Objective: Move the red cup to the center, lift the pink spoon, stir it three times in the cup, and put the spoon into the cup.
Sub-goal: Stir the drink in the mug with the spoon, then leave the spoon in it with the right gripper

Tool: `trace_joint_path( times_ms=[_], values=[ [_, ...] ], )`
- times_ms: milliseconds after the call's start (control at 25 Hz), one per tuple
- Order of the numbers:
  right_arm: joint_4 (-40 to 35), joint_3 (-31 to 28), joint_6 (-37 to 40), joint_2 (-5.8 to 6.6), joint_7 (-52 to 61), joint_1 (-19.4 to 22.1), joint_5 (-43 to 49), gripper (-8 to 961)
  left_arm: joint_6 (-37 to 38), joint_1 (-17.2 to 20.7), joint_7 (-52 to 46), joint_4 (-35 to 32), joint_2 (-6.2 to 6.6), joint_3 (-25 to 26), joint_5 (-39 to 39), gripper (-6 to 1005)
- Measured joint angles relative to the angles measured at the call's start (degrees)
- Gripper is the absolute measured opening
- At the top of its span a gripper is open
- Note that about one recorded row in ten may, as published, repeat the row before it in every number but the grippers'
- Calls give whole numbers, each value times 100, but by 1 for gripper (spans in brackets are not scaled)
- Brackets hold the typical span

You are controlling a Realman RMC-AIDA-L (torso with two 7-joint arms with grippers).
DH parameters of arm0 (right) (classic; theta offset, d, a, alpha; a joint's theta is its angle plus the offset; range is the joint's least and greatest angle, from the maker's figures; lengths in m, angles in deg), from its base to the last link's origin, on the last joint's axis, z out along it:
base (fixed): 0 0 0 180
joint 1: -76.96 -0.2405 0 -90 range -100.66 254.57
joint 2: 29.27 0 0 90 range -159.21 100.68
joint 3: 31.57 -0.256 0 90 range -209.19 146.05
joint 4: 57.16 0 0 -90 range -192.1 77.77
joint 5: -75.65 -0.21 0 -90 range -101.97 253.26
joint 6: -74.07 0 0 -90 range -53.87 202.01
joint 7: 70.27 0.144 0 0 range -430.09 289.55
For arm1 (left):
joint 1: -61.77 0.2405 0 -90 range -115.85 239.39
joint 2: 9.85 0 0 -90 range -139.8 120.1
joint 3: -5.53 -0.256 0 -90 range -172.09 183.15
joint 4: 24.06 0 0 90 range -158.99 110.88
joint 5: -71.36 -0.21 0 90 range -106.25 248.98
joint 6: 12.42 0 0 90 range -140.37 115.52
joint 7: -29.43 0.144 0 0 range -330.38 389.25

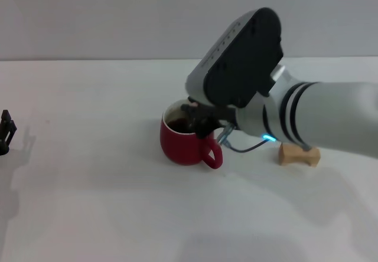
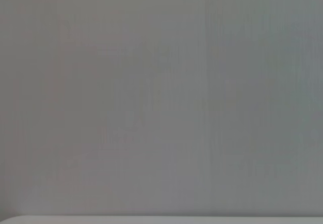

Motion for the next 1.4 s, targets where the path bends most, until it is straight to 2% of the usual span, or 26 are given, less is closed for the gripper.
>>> trace_joint_path(
  times_ms=[320,560,920,1200,1400],
  values=[
    [-126,156,183,-23,25,-222,-101,175,-1,-50,0,0,-9,-11,-15,809],
    [-407,-54,256,-4,24,-425,-62,186,-1,-69,0,5,-16,-22,-18,808],
    [-430,-283,176,18,-26,-243,112,202,-1,-78,0,6,-18,-38,-17,809],
    [-151,14,-22,6,-16,-75,78,215,-1,-66,0,2,-18,-44,-30,809],
    [-241,202,119,-15,20,-160,34,224,-1,-51,0,10,-25,-49,-36,808]
  ],
)
